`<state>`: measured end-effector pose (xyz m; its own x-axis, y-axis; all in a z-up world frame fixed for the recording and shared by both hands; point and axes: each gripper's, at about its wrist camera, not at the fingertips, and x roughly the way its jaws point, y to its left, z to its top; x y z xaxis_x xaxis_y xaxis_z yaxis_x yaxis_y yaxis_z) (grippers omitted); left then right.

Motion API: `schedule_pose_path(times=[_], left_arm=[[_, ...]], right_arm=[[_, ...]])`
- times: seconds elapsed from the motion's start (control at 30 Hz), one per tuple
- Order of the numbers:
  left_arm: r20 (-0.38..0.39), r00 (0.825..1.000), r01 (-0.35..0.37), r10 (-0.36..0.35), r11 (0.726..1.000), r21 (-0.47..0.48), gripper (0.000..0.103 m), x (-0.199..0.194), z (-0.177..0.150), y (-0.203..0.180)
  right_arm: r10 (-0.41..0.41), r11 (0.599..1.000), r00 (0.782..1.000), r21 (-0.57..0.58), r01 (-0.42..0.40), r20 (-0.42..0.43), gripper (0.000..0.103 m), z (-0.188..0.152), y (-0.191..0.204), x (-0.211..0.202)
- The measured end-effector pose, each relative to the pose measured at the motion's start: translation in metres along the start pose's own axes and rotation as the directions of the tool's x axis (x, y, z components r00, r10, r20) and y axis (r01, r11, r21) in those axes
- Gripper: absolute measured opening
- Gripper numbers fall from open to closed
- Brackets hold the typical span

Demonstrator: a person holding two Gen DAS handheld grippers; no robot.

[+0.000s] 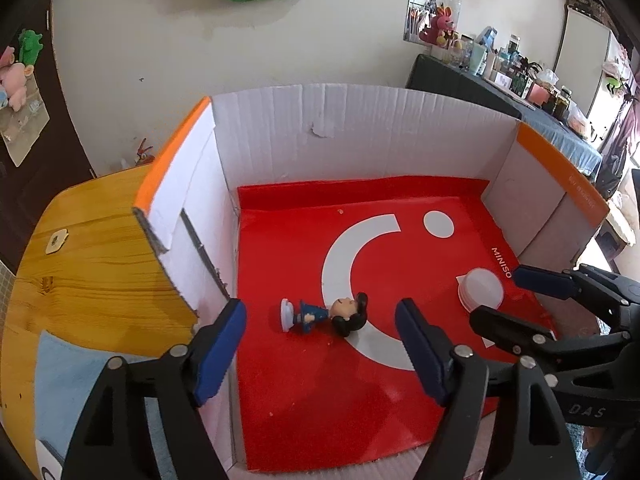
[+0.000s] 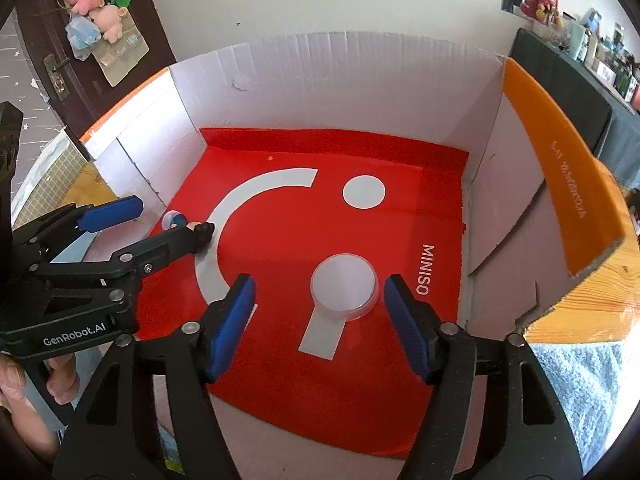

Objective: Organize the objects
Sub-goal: 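Withdraw both open tools from the box back over the towel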

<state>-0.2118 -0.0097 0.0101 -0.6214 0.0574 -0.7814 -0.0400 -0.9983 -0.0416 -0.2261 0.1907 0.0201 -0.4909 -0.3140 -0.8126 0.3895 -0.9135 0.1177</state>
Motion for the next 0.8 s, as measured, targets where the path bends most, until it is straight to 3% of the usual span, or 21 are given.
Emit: schedule_pose_path(times=[0.8], left_arm=[[0.114, 0.992, -0.063, 0.06, 0.998, 0.03, 0.096, -0.058, -0.016, -0.005]], right_arm=[[-0.027, 0.998, 0.99, -0.051, 0.035, 0.137, 0.09, -0.019, 0.022, -0.054]])
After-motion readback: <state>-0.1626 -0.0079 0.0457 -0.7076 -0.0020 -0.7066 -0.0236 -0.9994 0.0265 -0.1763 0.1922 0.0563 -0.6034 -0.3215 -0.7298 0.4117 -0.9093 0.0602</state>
